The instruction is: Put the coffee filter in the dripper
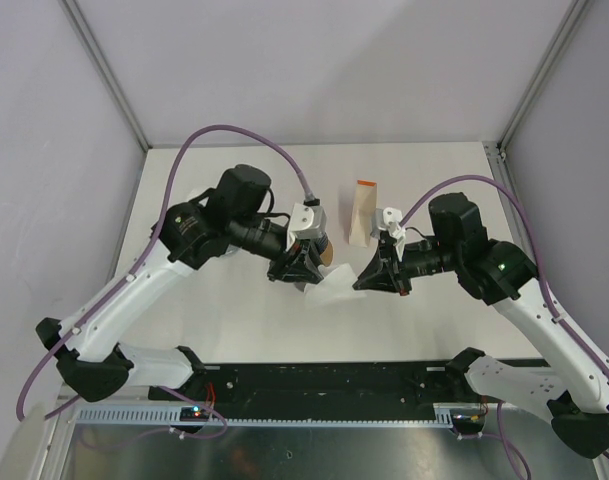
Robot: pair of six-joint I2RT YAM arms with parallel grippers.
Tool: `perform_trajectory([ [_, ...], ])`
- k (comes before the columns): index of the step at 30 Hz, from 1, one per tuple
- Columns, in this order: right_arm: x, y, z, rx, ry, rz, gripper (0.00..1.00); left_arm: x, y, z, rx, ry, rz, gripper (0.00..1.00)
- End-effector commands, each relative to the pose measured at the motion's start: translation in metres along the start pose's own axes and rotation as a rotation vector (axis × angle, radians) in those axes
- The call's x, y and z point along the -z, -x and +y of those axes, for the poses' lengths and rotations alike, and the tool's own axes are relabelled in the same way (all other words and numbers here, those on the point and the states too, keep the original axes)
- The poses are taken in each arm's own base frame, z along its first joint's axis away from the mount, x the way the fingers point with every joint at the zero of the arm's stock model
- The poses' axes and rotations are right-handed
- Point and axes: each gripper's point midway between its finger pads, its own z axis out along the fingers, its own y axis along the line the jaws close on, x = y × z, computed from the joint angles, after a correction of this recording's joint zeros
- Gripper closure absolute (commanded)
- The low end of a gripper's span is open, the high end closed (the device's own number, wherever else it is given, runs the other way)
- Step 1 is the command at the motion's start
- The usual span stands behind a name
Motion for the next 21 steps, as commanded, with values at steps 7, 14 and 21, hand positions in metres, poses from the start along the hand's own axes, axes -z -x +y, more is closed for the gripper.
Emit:
perform_trajectory([
  [7, 0.006, 0.031, 0.001, 0.082, -0.015, -0.082, 1.0, -0.004, -0.009, 0.006, 0.006, 0.029, 0.029, 0.72],
  [14, 0.008, 0.035, -0.013, 0.081, -0.075, -0.092, 1.0, -0.004, -0.008, 0.003, 0.019, 0.024, 0.024, 0.93],
  [21, 0.022, 0.05, -0.08, -0.029, -0.446, -0.137, 0.53, 0.002, -0.006, 0.043, 0.16, 0.265, 0.051, 1.0],
])
